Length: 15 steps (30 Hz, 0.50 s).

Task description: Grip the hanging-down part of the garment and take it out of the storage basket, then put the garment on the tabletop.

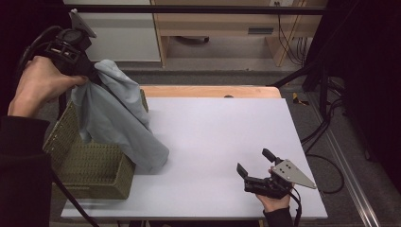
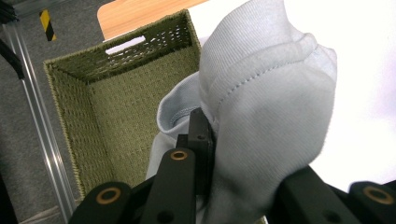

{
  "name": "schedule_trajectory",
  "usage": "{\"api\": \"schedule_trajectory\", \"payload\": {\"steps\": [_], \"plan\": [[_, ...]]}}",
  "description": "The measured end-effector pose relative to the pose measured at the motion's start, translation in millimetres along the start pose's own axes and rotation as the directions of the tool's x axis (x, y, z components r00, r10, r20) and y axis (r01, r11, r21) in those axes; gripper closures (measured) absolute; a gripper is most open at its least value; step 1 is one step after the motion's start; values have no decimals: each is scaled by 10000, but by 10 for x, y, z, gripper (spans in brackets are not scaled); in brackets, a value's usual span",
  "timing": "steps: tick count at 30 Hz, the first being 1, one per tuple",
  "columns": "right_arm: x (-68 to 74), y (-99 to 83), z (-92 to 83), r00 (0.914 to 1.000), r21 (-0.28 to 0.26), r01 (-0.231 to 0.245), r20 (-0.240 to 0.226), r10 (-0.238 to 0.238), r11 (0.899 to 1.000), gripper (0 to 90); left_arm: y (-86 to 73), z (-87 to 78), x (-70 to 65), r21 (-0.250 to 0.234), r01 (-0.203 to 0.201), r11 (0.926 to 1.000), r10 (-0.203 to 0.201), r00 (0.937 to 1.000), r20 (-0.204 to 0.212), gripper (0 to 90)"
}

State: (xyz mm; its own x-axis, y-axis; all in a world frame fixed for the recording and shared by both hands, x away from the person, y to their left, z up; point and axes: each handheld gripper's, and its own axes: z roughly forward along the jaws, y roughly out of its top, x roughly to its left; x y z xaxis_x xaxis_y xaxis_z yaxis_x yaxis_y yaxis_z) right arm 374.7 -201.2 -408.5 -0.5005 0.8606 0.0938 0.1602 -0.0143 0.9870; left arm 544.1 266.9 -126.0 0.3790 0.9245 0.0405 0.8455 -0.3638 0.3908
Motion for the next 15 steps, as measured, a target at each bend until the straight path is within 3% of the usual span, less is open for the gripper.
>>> {"api": "schedule_trajectory", "payload": {"steps": [15], "plan": [[-29, -32, -7, 10000, -41, -62, 38, 63, 10000, 7, 18, -6, -45, 66, -73, 10000, 73, 10000, 3, 778]]}}
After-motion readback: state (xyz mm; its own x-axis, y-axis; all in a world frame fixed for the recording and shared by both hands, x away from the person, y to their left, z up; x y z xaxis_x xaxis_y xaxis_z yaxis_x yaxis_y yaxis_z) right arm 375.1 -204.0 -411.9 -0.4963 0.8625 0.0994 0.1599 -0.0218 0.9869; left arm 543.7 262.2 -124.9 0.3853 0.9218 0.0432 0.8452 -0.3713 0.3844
